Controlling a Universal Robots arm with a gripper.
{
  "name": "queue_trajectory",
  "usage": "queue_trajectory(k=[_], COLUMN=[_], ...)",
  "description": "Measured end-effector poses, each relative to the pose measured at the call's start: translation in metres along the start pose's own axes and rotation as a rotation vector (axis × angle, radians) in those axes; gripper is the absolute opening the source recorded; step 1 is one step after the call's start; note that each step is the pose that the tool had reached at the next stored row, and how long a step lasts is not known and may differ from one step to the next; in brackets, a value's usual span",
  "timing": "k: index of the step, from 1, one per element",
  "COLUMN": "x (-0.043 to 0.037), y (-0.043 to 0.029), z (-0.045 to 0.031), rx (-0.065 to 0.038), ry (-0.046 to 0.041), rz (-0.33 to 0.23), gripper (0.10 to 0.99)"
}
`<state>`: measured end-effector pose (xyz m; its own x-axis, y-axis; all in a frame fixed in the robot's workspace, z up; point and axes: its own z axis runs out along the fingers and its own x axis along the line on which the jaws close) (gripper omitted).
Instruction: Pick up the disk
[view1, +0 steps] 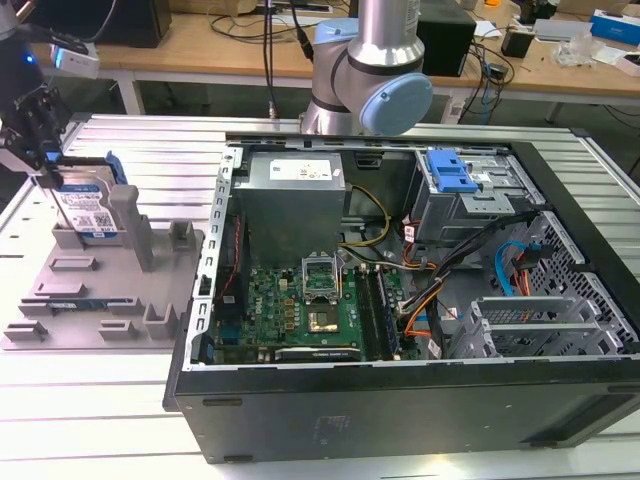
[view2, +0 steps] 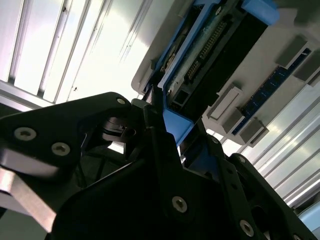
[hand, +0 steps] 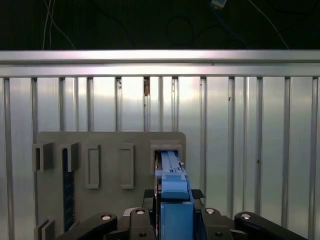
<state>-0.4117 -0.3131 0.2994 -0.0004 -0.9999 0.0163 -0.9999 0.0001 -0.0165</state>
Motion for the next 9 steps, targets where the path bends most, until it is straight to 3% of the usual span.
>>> queue_trajectory(k=[6,9], x=[0.0008,0.0010], y=[-0.0001,-0.0002], z=[-0.0053,-0.0118], rx=[0.000,0.000], ry=[0.0000,-0.0002], rz=[0.000,0.000], gripper=[0.369,0.369])
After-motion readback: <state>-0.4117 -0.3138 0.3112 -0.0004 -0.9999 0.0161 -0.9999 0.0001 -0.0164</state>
